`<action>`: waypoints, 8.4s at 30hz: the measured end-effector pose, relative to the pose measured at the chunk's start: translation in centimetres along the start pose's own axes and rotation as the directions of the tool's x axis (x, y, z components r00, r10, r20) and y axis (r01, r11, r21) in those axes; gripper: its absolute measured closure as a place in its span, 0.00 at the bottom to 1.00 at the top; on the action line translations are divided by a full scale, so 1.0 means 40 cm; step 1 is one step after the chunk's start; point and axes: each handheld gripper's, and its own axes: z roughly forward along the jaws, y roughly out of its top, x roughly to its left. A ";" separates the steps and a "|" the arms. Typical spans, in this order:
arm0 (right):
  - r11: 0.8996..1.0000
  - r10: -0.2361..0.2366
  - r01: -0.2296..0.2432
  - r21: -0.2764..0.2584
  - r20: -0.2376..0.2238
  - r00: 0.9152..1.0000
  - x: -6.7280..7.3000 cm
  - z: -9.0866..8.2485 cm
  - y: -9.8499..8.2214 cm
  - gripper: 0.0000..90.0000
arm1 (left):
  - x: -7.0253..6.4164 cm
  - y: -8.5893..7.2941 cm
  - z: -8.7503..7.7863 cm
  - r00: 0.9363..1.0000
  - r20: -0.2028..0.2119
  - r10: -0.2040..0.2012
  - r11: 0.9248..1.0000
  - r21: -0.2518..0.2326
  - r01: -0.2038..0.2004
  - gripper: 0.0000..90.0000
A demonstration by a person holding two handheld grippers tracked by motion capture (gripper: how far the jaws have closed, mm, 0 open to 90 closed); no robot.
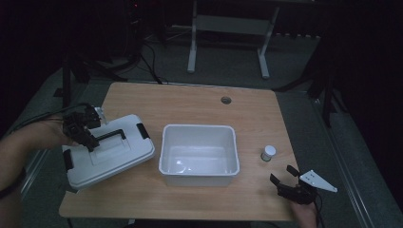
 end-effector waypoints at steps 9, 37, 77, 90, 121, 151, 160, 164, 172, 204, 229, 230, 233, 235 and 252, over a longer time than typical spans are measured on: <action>1.000 0.000 0.000 -0.003 -0.001 1.000 0.000 -0.001 0.000 0.17 | 0.004 0.011 0.092 0.999 0.043 -0.007 1.000 -0.008 0.008 0.93; 1.000 -0.006 0.006 0.010 0.003 1.000 0.001 0.002 0.000 0.17 | -0.002 0.039 0.263 0.982 0.186 -0.027 0.997 0.073 0.014 0.93; 0.981 -0.012 0.014 0.195 -0.012 1.000 -0.010 0.023 0.022 0.16 | 0.020 0.020 0.273 0.985 0.138 -0.106 0.994 0.022 0.103 0.29; 0.891 -0.027 -0.007 0.455 0.067 0.997 -0.034 0.022 0.092 0.17 | 0.010 0.012 0.266 0.985 0.138 -0.101 0.995 0.039 0.096 0.31; 0.541 -0.080 -0.005 0.841 0.057 0.995 -0.068 0.096 0.215 0.17 | -0.008 0.014 0.251 0.985 0.146 -0.092 0.996 0.031 0.088 0.35; 0.527 -0.109 0.069 0.847 -0.013 0.994 -0.028 0.249 0.323 0.15 | -0.008 0.021 0.282 0.974 0.171 -0.146 0.987 0.090 0.132 0.15; 0.521 -0.109 0.079 0.850 -0.025 0.994 -0.024 0.290 0.337 0.15 | -0.009 0.024 0.279 0.975 0.172 -0.140 0.988 0.088 0.126 0.15; 0.518 -0.097 0.078 0.852 -0.033 0.995 -0.028 0.305 0.336 0.20 | -0.011 0.026 0.281 0.975 0.177 -0.132 0.990 0.080 0.119 0.16; 0.495 -0.113 0.079 0.865 -0.025 0.993 -0.032 0.337 0.333 0.28 | -0.010 0.031 0.288 0.976 0.180 -0.124 0.990 0.084 0.111 0.17; 0.411 -0.151 0.102 0.906 -0.042 0.988 -0.034 0.378 0.324 0.54 | -0.014 0.028 0.300 0.976 0.181 -0.118 0.990 0.094 0.103 0.18; 0.337 -0.263 0.419 0.843 -0.343 0.902 0.027 0.308 0.365 0.56 | -0.017 0.031 0.289 0.979 0.174 -0.104 0.992 0.092 0.089 0.18; 0.331 -0.265 0.444 0.833 -0.369 0.891 0.032 0.303 0.366 0.56 | -0.016 0.032 0.288 0.979 0.173 -0.104 0.992 0.091 0.089 0.18; 0.318 -0.274 0.508 0.801 -0.436 0.858 0.047 0.289 0.368 0.56 | -0.016 0.032 0.284 0.980 0.169 -0.103 0.992 0.093 0.089 0.18; 0.305 -0.285 0.541 0.784 -0.466 0.837 0.056 0.281 0.369 0.56 | -0.017 0.033 0.282 0.980 0.170 -0.104 0.992 0.094 0.089 0.18; 0.221 -0.329 0.674 0.705 -0.597 0.732 0.122 0.232 0.422 0.56 | -0.023 0.034 0.280 0.983 0.161 -0.091 0.992 0.097 0.076 0.18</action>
